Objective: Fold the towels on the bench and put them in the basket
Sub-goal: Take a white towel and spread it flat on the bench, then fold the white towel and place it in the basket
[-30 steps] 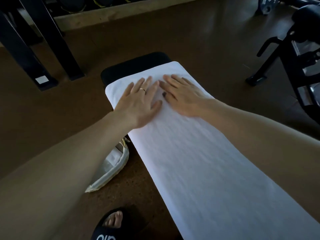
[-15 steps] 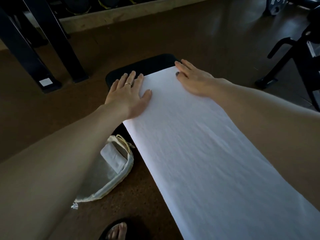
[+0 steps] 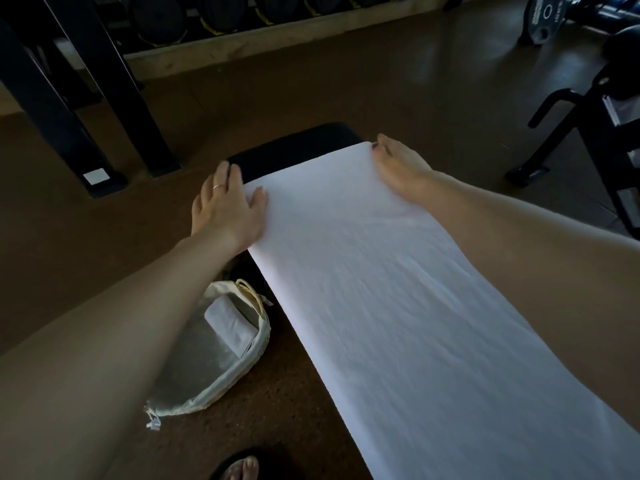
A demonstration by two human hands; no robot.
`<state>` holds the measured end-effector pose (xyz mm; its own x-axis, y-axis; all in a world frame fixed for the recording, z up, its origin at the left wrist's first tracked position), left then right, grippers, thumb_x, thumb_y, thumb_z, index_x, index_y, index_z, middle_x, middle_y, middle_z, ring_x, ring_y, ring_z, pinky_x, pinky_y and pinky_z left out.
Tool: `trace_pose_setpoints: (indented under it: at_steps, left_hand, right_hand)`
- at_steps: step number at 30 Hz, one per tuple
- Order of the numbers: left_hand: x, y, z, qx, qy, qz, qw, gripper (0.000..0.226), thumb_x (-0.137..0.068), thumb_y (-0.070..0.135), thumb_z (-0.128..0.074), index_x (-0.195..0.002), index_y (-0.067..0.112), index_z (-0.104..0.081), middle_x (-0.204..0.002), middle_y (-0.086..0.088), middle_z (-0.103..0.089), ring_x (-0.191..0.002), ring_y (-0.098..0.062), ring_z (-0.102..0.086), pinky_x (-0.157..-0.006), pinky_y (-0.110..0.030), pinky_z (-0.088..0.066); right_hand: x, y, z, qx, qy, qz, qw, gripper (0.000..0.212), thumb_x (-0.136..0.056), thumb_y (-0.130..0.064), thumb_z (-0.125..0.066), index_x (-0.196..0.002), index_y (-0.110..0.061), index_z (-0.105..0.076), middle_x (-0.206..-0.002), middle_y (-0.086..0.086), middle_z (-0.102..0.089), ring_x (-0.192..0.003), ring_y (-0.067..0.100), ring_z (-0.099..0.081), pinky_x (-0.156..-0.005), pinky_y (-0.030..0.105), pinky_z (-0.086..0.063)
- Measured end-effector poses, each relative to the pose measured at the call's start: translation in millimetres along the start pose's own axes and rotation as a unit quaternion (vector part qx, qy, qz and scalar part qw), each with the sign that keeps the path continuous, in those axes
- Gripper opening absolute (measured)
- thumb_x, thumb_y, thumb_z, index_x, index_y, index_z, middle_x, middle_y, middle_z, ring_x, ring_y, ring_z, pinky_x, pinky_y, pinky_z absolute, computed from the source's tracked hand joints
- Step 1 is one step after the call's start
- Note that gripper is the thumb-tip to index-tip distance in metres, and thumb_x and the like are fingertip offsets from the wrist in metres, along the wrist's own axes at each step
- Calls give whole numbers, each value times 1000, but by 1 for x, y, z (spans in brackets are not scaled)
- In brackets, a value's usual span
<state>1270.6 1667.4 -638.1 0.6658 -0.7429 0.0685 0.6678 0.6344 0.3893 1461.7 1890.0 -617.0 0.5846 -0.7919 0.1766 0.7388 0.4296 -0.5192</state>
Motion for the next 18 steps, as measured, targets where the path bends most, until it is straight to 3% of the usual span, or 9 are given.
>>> trace_pose_setpoints:
  at_steps: [2, 4, 7, 8, 10, 12, 16, 18]
  left_hand:
    - [3, -17, -3, 133, -5, 97, 986, 70, -106, 56, -29, -164, 23, -6, -171, -7, -6, -154, -36, -16, -120, -52, -23]
    - [8, -31, -8, 248, -9, 197, 948, 74, -104, 60, -30, -162, 17, -14, -164, -14, -27, -143, -39, -37, -109, -50, -35]
    - [10, -38, -11, 294, 10, 222, 930, 76, -101, 66, -32, -153, 12, -33, -140, -12, -51, -114, -29, -53, -89, -41, -40]
    - [10, -37, -10, 296, 21, 211, 931, 74, -100, 66, -34, -150, 11, -37, -135, -11, -54, -110, -26, -54, -86, -40, -39]
    - [8, -38, -5, 295, 36, 190, 936, 69, -99, 65, -40, -141, 12, -47, -126, -9, -58, -104, -25, -56, -81, -40, -43]
    - [4, -39, -1, 289, 43, 170, 941, 56, -97, 60, -50, -122, 11, -56, -116, -11, -62, -95, -26, -59, -80, -44, -50]
    - [2, -38, 7, 290, 51, 139, 945, 31, -98, 46, -58, -105, 16, -61, -100, -5, -62, -91, -22, -60, -81, -40, -50]
    - [2, -35, 12, 298, 56, 124, 945, 23, -98, 41, -60, -104, 19, -62, -101, -2, -62, -93, -20, -60, -82, -40, -51]
  right_hand:
    - [-3, 9, 9, -86, 40, -69, 993, 53, -112, -39, -21, -161, -21, -32, -165, 6, -34, -150, 26, -34, -115, 34, -29]
    - [-6, 10, 11, -110, 34, -102, 988, 47, -112, -32, -26, -151, -15, -46, -155, 14, -46, -138, 32, -46, -105, 36, -38]
    - [-10, 14, 9, -153, 29, -131, 979, 23, -101, -27, -45, -119, -21, -58, -111, 11, -63, -100, 31, -59, -74, 35, -49]
    - [-10, 14, 9, -171, 35, -133, 976, 26, -99, -25, -49, -122, -23, -59, -108, 6, -62, -99, 29, -59, -76, 34, -51]
    - [-11, 12, 13, -195, 52, -122, 972, 49, -98, -22, -57, -146, -21, -52, -125, 4, -57, -111, 24, -58, -92, 35, -51]
    - [-14, 10, 15, -198, 64, -117, 971, 60, -98, -20, -61, -155, -19, -43, -140, 4, -53, -113, 21, -55, -94, 33, -47]
    - [-20, 4, 19, -191, 101, -101, 971, 57, -96, -10, -64, -151, -18, -50, -146, 7, -54, -130, 26, -54, -107, 37, -48]
    - [-21, 1, 22, -189, 127, -86, 970, 49, -96, -7, -63, -144, -18, -59, -141, 5, -59, -127, 25, -57, -103, 33, -49]
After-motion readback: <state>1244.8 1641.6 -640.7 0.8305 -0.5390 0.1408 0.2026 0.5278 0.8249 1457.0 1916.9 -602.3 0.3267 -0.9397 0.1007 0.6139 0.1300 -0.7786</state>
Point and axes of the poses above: each hand's wrist, its own x-axis away from the middle knuckle, its own z-axis out of the back of the hand, y = z × x, the point moved 6 cm from there along -x, towards the middle knuckle
